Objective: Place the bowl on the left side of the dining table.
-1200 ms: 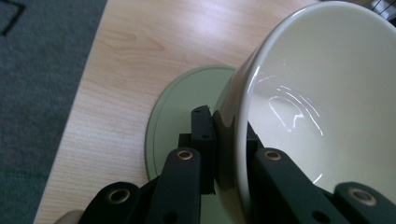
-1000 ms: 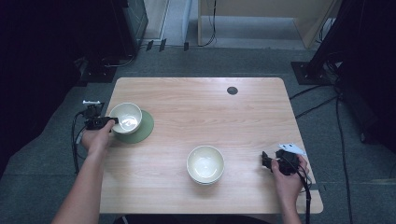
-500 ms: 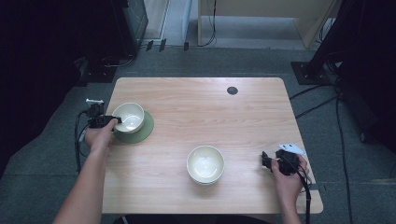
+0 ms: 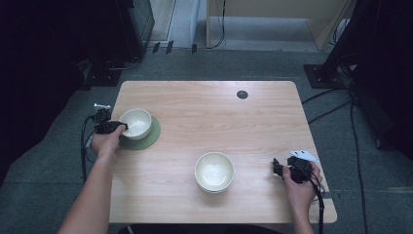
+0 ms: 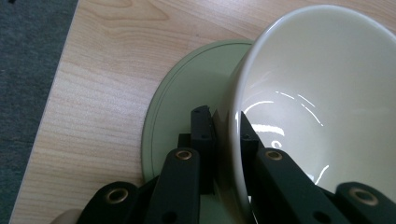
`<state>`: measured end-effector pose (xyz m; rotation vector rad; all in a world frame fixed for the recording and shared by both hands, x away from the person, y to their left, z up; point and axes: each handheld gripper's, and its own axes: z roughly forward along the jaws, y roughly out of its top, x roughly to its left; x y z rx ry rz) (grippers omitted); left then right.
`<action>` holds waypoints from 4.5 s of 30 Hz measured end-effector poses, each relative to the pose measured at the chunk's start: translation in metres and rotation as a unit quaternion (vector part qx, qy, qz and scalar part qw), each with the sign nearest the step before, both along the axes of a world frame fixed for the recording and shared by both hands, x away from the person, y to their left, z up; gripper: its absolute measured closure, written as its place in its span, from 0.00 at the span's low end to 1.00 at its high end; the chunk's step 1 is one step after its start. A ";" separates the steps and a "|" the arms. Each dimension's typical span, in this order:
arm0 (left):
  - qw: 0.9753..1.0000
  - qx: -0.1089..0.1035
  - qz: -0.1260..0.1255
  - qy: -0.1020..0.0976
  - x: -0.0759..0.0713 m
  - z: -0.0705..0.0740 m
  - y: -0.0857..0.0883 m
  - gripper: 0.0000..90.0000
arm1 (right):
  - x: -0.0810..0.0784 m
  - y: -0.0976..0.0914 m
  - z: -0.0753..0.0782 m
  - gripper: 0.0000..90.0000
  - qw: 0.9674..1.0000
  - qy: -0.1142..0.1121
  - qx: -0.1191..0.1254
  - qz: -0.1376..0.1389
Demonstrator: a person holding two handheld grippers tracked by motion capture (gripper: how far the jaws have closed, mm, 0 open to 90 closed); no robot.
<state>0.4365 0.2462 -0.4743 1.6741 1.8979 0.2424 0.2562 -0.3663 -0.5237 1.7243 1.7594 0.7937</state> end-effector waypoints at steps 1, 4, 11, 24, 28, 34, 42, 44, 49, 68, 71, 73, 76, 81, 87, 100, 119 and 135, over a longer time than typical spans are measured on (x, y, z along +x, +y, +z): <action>1.000 0.006 -0.002 -0.002 0.000 0.000 -0.001 0.93 | 0.000 0.000 0.000 0.21 1.000 0.000 0.000 0.000; 1.000 0.002 -0.011 -0.005 -0.001 -0.001 0.000 0.83 | 0.000 0.000 0.000 0.21 1.000 0.000 0.001 0.000; 0.999 0.013 -0.002 -0.043 -0.005 0.003 0.003 0.18 | 0.000 0.000 0.000 0.21 1.000 0.000 -0.001 0.001; 0.996 0.007 0.017 -0.085 -0.020 0.008 0.006 0.09 | 0.000 0.000 0.000 0.21 1.000 0.000 0.000 0.000; 0.991 0.042 0.016 -0.124 -0.030 0.014 0.004 0.09 | 0.000 0.000 0.000 0.21 1.000 0.000 0.001 0.000; 0.990 0.020 0.012 -0.141 -0.039 0.016 0.004 0.09 | 0.000 0.000 0.000 0.21 1.000 0.000 0.001 0.000; 0.983 0.012 -0.003 -0.185 -0.055 0.017 -0.001 0.10 | 0.000 0.000 0.000 0.21 1.000 0.001 0.001 0.000; 0.980 0.012 -0.005 -0.198 -0.057 0.017 -0.002 0.10 | 0.000 0.000 0.000 0.21 1.000 0.001 0.002 0.000; 0.976 0.020 -0.013 -0.217 -0.066 0.017 -0.005 0.16 | 0.000 0.000 0.000 0.21 1.000 0.001 0.002 0.000; 0.975 0.024 -0.019 -0.218 -0.086 0.009 -0.008 0.10 | 0.000 0.000 0.000 0.21 1.000 0.001 0.002 0.000; 0.975 0.025 -0.018 -0.219 -0.088 0.009 -0.009 0.10 | 0.000 0.000 0.000 0.21 1.000 0.001 0.001 0.000; 0.975 0.028 -0.021 -0.218 -0.091 0.008 -0.010 0.10 | 0.000 0.000 0.000 0.21 1.000 0.001 0.001 0.000; 0.975 0.032 -0.021 -0.218 -0.096 0.004 -0.013 0.11 | 0.000 0.000 0.000 0.21 1.000 0.001 0.001 0.000; 0.975 0.035 -0.023 -0.216 -0.102 -0.002 -0.014 0.11 | 0.000 0.000 0.000 0.21 1.000 0.001 0.002 0.000; 0.974 0.041 -0.022 -0.220 -0.109 -0.004 -0.015 0.10 | 0.000 0.000 0.000 0.21 1.000 0.001 0.001 0.000; 0.974 0.055 -0.042 -0.217 -0.126 -0.010 -0.018 0.10 | 0.000 0.000 0.000 0.21 1.000 0.001 0.000 0.000; 0.974 0.050 -0.053 -0.216 -0.149 -0.018 -0.013 0.11 | 0.000 0.000 0.000 0.21 1.000 0.000 -0.002 0.000; 0.975 0.064 -0.056 -0.203 -0.167 -0.029 -0.001 0.11 | 0.000 0.001 0.000 0.21 1.000 0.000 -0.003 0.000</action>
